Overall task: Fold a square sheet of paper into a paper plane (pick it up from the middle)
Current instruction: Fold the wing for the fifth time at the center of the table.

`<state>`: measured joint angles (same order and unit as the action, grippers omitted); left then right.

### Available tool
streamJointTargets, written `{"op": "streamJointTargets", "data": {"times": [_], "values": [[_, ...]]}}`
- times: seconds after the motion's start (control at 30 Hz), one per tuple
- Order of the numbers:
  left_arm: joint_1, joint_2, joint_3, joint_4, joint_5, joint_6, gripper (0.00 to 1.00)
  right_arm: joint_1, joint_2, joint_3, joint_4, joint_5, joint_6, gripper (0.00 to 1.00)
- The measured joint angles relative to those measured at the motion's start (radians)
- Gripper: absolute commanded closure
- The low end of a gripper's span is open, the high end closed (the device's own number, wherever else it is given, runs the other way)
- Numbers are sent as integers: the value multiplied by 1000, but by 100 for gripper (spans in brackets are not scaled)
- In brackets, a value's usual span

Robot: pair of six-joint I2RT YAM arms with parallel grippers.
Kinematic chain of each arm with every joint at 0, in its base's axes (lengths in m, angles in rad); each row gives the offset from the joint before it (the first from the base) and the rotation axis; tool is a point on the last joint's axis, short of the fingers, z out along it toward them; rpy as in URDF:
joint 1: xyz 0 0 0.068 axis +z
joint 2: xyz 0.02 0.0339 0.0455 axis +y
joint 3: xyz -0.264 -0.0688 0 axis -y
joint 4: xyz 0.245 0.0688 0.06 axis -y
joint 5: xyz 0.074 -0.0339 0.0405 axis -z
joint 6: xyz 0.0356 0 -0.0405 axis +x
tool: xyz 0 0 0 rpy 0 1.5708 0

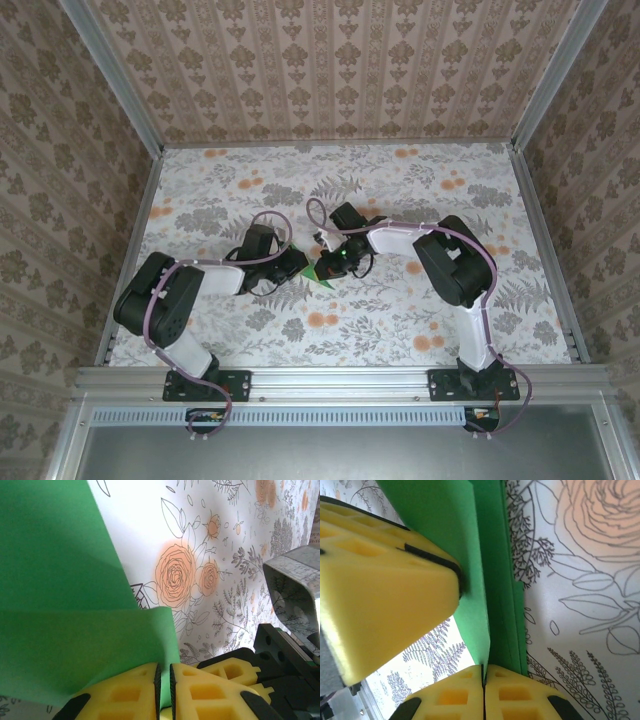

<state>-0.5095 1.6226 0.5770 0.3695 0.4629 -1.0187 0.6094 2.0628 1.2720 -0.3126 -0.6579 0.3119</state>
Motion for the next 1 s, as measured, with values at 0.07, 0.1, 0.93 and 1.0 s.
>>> {"op": "streamJointTargets", "data": {"times": [0.07, 0.1, 0.93, 1.0], "values": [[-3, -4, -5, 2, 0, 0, 84, -5, 1, -8, 8, -11, 10, 94], [-6, -6, -8, 2, 0, 0, 84, -10, 1, -14, 18, -20, 16, 94], [-28, 19, -32, 48, -8, 0, 85, -55, 27, -90, 223, -166, 246, 93], [-28, 26, -31, 51, -11, 0, 85, -55, 27, -90, 223, -166, 245, 91]]}}
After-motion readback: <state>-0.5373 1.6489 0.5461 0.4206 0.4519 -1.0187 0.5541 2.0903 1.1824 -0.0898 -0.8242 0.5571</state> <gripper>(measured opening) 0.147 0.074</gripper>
